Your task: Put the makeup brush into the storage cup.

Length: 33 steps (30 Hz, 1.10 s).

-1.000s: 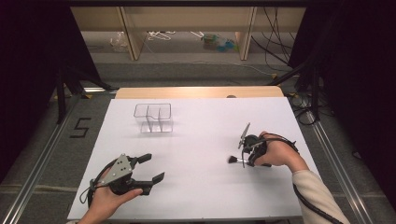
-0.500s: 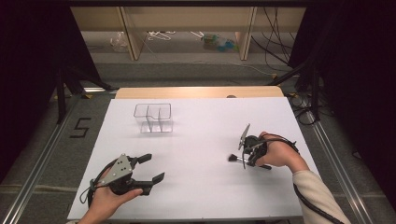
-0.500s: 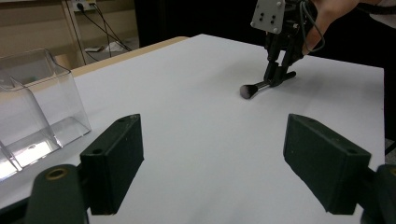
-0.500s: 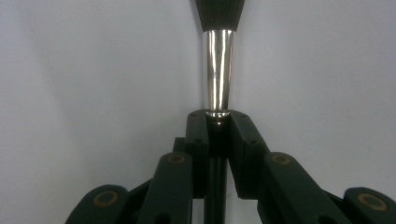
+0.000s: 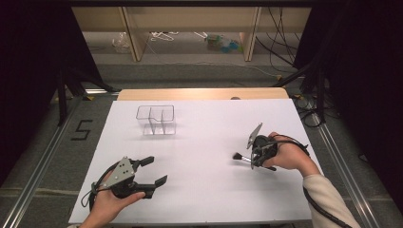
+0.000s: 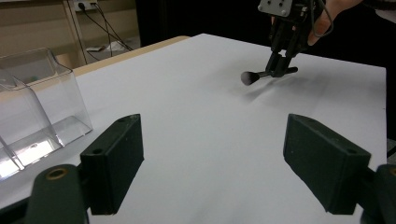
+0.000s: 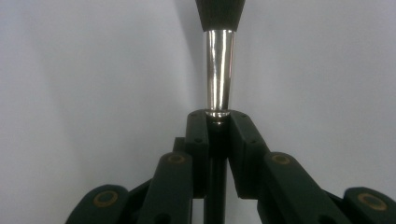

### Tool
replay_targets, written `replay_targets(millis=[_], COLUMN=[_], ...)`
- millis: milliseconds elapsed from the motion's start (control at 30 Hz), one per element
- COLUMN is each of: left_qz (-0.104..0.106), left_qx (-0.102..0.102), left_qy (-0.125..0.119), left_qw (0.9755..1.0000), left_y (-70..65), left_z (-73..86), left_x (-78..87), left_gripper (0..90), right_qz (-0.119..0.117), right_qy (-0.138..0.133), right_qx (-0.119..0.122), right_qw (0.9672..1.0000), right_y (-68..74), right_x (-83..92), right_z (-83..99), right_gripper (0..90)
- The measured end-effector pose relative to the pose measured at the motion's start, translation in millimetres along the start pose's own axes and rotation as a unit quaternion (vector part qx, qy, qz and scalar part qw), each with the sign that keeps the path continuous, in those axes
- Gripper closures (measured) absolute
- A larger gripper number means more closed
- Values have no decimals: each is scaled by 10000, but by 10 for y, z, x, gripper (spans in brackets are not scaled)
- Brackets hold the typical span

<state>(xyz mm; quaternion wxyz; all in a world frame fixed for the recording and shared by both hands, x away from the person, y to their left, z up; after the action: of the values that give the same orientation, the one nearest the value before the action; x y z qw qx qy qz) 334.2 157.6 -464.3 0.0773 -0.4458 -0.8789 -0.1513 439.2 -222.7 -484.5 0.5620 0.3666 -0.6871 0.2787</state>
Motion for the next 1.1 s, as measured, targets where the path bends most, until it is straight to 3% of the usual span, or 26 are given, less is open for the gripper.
replay_targets(millis=[367,567,1100], left_qz=[0,-9,-8], left_qx=[4,-45,-46], left_qy=[4,13,14], left_qw=[10000,10000,10000], left_y=[0,7,7], left_z=[1,1,0], left_x=[-2,4,6], left_gripper=[202,203,203], right_qz=[-96,-138,-212], right_qy=[-442,-671,-1300], right_qx=[-124,-74,-141], right_qw=[9989,9976,9912], right_y=[-10,5,3], right_x=[113,138,223], right_z=[31,2,-22], right_gripper=[793,793,793])
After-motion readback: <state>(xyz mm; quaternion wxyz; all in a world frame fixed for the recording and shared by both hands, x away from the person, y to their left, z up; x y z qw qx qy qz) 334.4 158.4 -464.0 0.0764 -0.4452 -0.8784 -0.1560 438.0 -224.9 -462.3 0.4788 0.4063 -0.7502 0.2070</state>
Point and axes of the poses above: each handheld gripper's, and its own axes: x roughly backward along the jaws, z roughly out of its underside, y roughly to its left, the point moved 5 cm from there along -x, roughly forward along the jaws, and after that the axes turned 15 degrees about -x, right-handed, at the moved point
